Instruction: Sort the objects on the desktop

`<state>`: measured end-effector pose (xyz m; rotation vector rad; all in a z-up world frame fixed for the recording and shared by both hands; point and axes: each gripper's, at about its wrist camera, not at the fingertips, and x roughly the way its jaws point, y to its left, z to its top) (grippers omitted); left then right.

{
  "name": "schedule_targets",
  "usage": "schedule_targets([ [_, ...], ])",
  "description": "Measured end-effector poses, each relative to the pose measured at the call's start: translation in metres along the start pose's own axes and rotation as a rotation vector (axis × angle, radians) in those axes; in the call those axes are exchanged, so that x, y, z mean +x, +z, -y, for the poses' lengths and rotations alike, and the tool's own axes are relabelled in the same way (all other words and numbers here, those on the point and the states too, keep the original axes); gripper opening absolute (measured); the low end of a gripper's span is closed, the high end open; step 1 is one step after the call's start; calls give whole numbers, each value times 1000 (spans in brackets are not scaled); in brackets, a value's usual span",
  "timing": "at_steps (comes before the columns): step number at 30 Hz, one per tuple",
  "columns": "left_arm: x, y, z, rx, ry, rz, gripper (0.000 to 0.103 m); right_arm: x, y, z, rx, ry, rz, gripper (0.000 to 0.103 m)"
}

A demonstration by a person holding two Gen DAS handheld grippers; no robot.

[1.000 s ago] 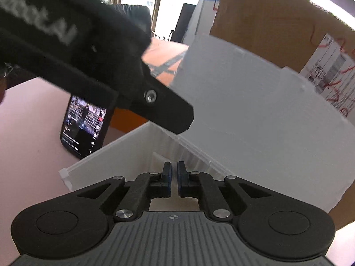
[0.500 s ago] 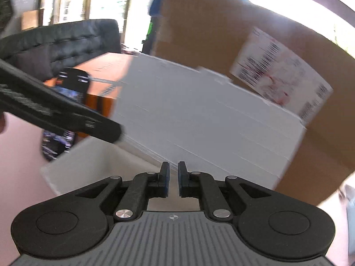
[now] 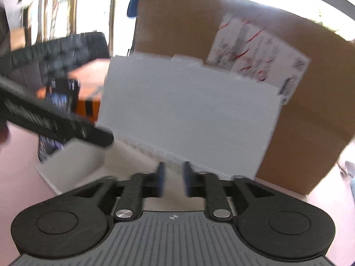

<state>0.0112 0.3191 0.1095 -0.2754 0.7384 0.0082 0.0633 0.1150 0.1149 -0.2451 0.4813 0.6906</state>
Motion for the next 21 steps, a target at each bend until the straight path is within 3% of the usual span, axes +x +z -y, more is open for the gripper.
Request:
schedule_targets([
  [1,1,0,1,2,-1,-7,50,-10,-1,4,27,-40,38,77],
  [2,3,-1,1,5,0,-13,50,-18,-2,7,49,-78,64,80],
  [5,7,-3,5,19,-2,-31,50,-24,-6,19,76,-174,9,80],
  [8,10,-5,9,34,-11,-49,58,-14,-20,31,142,-184,-113,77],
  [9,11,-6,11,39,-14,-55,62,-12,-26,34,156,-181,-141,73],
  [11,13,-7,15,55,-9,-61,64,-4,-34,32,168,-188,-177,45],
  [12,14,-7,17,65,0,-58,64,2,-38,31,170,-188,-189,23],
  [13,14,-8,19,76,9,-54,64,4,-41,31,181,-177,-188,16],
  [15,14,-8,22,89,22,-49,63,3,-45,32,193,-159,-181,13],
  [17,14,-8,22,90,34,-52,53,1,-46,31,195,-153,-174,10],
  [19,14,-7,19,80,44,-70,27,0,-46,29,193,-158,-173,7],
  [21,13,-4,16,72,64,-68,15,-1,-46,28,194,-162,-175,7],
])
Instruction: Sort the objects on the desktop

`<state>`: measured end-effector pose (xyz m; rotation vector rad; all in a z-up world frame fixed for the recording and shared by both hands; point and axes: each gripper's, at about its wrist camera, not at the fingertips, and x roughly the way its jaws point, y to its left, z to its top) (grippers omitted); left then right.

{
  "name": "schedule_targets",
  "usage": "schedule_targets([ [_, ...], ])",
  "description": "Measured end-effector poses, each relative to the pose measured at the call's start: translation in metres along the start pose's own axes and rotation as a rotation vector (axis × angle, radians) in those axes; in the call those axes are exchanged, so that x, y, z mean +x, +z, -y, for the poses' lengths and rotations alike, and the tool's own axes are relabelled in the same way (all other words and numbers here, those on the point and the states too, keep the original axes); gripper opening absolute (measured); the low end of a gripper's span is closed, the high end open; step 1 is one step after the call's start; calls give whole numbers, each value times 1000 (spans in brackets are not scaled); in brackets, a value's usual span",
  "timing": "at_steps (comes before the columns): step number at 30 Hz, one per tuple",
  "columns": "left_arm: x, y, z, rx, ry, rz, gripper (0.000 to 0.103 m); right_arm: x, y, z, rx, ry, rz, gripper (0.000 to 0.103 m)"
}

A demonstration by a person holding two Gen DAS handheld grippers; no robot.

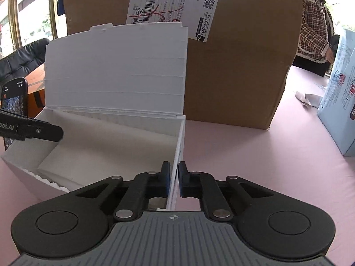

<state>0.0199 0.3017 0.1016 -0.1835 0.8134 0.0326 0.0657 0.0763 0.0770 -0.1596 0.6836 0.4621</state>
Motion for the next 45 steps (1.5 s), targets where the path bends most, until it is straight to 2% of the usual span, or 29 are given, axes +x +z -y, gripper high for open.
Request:
schedule_targets([
  [2,-5,2,-3,-4,33,23,12,-9,-3,8,4,-4,0,7],
  [4,-10,3,-6,-10,38,44,4,-13,-6,13,8,-6,1,7],
  [8,-16,3,-2,-4,-8,49,0,-27,-14,29,18,-26,-2,7],
  [12,-20,0,11,29,-47,46,0,-40,-24,41,25,-62,-7,7],
  [16,-25,-4,24,65,-44,60,0,-52,-34,55,46,-96,-9,7],
  [22,-6,-14,44,110,-71,1,0,-73,-53,69,84,-110,-21,7],
  [25,3,-20,56,137,-90,-24,0,-79,-59,75,85,-106,-7,7],
  [30,8,-25,64,163,-57,-11,0,-92,-65,90,102,-41,67,11],
  [32,5,-23,60,149,-68,16,6,-105,-65,99,105,-21,146,30],
  [33,1,-22,58,148,-53,42,19,-111,-64,103,109,-15,202,51],
  [34,-2,-21,57,151,-27,72,33,-118,-63,107,117,-4,267,58],
  [35,-6,-20,54,142,-23,105,41,-124,-63,112,125,11,327,60],
  [36,-9,-19,50,124,-36,142,57,-127,-61,119,138,41,366,62],
  [37,-12,-17,46,106,-49,178,84,-128,-60,124,162,79,399,66],
  [38,-15,-16,42,88,-62,215,91,-128,-58,130,190,120,425,67],
  [43,-22,-5,31,-44,-200,287,91,-110,-54,139,214,193,488,63],
  [44,-21,-1,33,-53,-219,296,91,-105,-53,139,212,196,490,61],
  [45,-18,2,36,-48,-233,304,91,-100,-53,138,212,196,492,54],
])
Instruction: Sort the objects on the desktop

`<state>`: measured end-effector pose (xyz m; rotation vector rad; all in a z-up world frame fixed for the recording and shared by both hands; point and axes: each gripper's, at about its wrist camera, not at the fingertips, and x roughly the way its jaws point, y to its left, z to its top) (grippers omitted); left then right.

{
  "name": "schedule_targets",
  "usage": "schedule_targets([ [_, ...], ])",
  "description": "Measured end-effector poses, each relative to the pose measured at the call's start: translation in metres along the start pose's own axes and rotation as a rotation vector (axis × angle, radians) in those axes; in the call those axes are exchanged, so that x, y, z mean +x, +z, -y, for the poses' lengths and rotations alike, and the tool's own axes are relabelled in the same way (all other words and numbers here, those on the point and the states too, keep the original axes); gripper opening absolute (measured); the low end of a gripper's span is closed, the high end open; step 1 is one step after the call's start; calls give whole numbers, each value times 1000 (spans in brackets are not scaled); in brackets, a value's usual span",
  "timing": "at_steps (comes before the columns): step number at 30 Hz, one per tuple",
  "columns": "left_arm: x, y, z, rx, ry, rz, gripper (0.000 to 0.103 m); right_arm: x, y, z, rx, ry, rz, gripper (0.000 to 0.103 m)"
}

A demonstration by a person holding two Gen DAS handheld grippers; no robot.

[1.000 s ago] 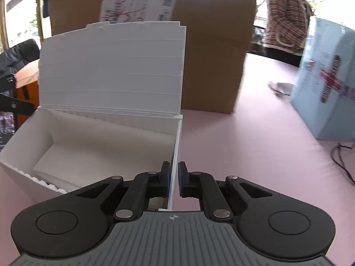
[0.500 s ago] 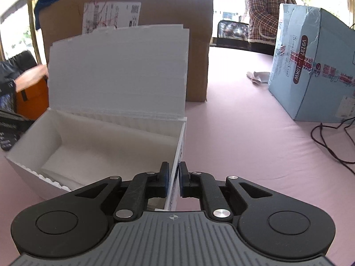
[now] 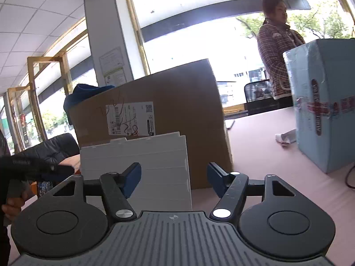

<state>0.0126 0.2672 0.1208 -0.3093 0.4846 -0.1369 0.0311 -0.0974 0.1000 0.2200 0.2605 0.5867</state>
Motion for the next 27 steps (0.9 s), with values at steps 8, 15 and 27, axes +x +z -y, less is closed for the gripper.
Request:
schedule_targets([
  [8,33,-6,27,69,-66,-38,48,2,-2,12,-19,36,40,16],
  [15,7,-15,42,193,-48,36,47,-17,1,4,-76,62,87,13],
  [27,-48,-69,71,442,54,65,47,-66,-31,-12,-164,73,44,13],
])
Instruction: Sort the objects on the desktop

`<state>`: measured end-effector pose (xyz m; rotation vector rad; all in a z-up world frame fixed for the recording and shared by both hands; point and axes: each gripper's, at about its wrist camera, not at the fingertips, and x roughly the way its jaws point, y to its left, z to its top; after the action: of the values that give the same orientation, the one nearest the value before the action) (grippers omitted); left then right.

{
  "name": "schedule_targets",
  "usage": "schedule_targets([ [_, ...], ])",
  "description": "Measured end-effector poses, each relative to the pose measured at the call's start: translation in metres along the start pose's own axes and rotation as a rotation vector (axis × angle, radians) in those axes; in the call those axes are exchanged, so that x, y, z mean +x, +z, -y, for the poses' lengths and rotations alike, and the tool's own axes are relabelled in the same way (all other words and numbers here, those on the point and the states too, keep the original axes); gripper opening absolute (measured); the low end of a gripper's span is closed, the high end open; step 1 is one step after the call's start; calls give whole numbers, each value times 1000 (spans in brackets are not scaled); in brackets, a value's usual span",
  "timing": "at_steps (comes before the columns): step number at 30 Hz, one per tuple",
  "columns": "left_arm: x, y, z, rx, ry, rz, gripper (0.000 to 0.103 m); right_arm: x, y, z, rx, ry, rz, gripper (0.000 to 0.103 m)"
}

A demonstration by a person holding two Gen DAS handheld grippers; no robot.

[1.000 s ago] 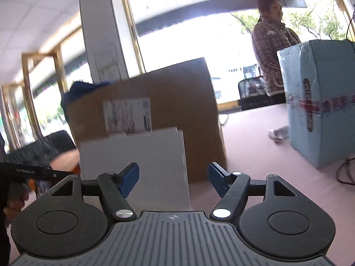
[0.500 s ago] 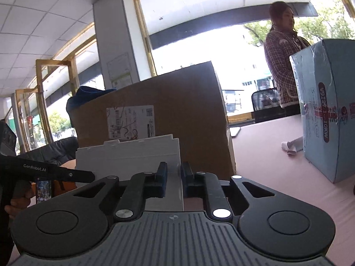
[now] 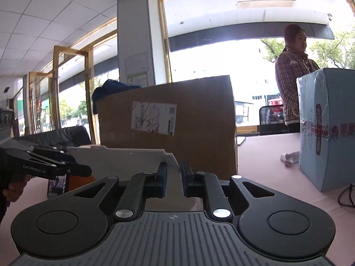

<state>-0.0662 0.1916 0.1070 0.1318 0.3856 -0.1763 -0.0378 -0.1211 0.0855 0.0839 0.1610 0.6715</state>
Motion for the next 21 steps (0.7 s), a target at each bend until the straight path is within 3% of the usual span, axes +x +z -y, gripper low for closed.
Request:
schedule_targets([
  [10,-28,-29,11,17,16,-81,47,-23,-29,-9,25,-6,-70,13],
  [18,-70,-27,14,-9,5,13,49,-55,-16,-13,64,-5,15,13],
  [21,-60,-21,21,-24,-3,0,44,-40,-16,-22,60,-21,-23,13],
])
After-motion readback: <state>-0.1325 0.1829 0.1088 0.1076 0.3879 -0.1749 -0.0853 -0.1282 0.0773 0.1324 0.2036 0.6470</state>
